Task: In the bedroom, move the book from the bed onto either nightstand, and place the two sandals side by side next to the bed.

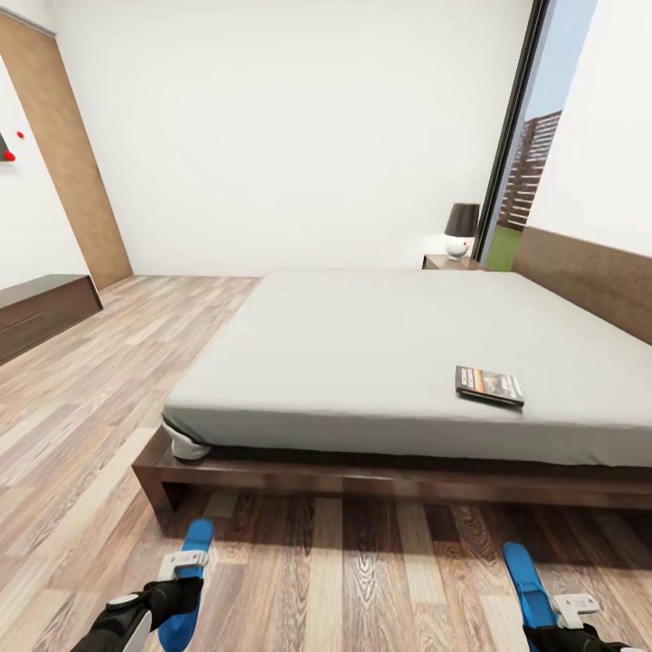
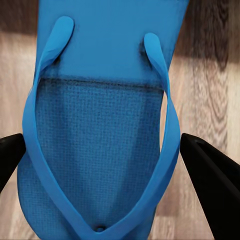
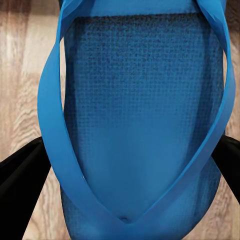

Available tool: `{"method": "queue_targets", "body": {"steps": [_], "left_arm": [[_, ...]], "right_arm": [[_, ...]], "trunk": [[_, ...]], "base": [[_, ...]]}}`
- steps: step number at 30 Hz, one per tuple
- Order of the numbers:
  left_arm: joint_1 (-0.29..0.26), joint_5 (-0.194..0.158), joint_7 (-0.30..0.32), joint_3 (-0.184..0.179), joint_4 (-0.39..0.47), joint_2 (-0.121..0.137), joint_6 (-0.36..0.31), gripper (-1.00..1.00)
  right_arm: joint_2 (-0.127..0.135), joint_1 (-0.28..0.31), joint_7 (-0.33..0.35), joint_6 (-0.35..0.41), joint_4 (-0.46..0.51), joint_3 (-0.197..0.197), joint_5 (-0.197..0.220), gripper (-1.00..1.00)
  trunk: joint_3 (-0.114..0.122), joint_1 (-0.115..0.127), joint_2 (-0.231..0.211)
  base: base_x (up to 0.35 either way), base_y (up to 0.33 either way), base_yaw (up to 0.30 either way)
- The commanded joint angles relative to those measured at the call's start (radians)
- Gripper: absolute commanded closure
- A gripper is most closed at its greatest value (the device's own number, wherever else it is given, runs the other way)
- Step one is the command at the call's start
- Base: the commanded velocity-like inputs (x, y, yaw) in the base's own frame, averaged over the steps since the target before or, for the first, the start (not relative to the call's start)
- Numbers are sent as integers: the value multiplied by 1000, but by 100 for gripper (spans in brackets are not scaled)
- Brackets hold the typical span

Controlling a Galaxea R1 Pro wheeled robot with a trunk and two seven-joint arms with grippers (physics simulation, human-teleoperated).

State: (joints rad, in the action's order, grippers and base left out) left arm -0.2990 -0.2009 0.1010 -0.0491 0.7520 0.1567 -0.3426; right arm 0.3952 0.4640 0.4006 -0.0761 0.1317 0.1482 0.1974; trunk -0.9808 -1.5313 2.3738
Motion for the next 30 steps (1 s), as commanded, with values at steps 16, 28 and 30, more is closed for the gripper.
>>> {"method": "queue_targets", "body": {"steps": [16,28,30], "left_arm": [[-3,-8,-3,-9,-4,2,-3,100],[-3,-6,-3,-9,-9,3,0,100],[-3,-7,-3,-9,-9,3,0,100]], "right_arm": [[-1,1,1,-5,-5,8,9,100],[-1,1,1,-10,-9,8,8,100],[-1,1,1,-10,-9,8,8,100]], "trunk": [[-1,0,0],[-1,0,0],[-1,0,0]], "base": [[88,0,0],[86,74,0],[2,184,0]]}}
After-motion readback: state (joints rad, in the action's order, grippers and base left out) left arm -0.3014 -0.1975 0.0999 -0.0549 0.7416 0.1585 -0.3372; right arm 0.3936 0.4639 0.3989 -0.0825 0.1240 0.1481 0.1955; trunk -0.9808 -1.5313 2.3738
